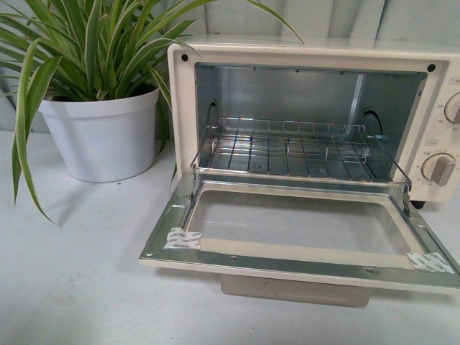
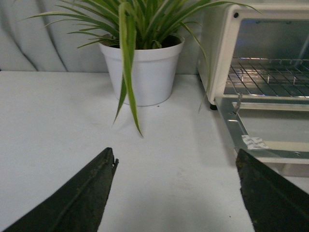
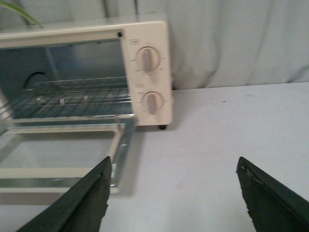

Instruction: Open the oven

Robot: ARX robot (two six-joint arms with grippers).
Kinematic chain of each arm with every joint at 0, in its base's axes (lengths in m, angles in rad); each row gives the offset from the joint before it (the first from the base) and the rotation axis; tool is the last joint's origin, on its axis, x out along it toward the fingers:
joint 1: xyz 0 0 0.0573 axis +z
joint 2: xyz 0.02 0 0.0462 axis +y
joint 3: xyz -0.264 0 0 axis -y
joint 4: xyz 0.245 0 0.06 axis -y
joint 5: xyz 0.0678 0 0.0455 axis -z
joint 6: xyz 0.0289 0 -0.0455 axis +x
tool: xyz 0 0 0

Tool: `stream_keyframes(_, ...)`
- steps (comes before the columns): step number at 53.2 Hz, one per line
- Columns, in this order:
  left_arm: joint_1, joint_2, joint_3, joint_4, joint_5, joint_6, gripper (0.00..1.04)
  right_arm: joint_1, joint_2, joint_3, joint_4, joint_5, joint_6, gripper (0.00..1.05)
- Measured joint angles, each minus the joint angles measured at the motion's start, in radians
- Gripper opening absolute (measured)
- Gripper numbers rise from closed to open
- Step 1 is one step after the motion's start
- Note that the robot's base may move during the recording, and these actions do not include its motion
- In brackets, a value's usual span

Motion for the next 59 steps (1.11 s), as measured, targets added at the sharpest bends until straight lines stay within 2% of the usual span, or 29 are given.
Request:
stream_keyframes(7,0.116,-0.067,-0.012,-0.051,0.113,-0.010,0.53,-0.005,-0.016,-0.022,0.000,-0.004,-0.042,0.52)
stream_keyframes(10,0.176,-0.095,-0.019,-0.072,0.168,-0.013,0.41,-0.005,-0.016,-0.022,0.000,-0.004,-0.049,0.41)
stream_keyframes(17,0.300,-0.143,-0.033,-0.100,0.287,-0.020,0.08,-0.005,-0.018,-0.022,0.000,-0.003,-0.059,0.09)
stream_keyframes(19,0.327,-0.169,-0.053,-0.101,0.314,-0.023,0.04,-0.005,-0.019,-0.022,0.000,-0.003,-0.061,0.01)
stream_keyframes(25,0.398,-0.195,-0.062,-0.116,0.386,-0.024,0.04,-0.005,-0.019,-0.022,0.000,-0.004,-0.062,0.01)
stream_keyframes(28,0.490,-0.204,-0.062,-0.127,0.500,-0.024,0.04,-0.005,-0.019,-0.022,0.000,-0.003,-0.062,0.01)
stream_keyframes(31,0.539,-0.206,-0.062,-0.128,0.511,-0.024,0.04,-0.005,-0.019,-0.022,0.000,-0.003,-0.062,0.01)
stream_keyframes(49,0.547,-0.206,-0.062,-0.128,0.523,-0.024,0.04,-0.005,-0.019,-0.022,0.000,-0.003,-0.062,0.01)
stream_keyframes(51,0.547,-0.206,-0.062,-0.128,0.523,-0.024,0.08,-0.005,-0.019,-0.022,0.000,-0.003,-0.063,0.06)
stream_keyframes(56,0.547,-0.206,-0.062,-0.128,0.523,-0.024,0.23,-0.005,-0.019,-0.022,0.000,-0.003,-0.063,0.20)
stream_keyframes(59,0.547,-0.206,-0.062,-0.128,0.523,-0.024,0.34,-0.005,-0.019,-0.022,0.000,-0.003,-0.063,0.32)
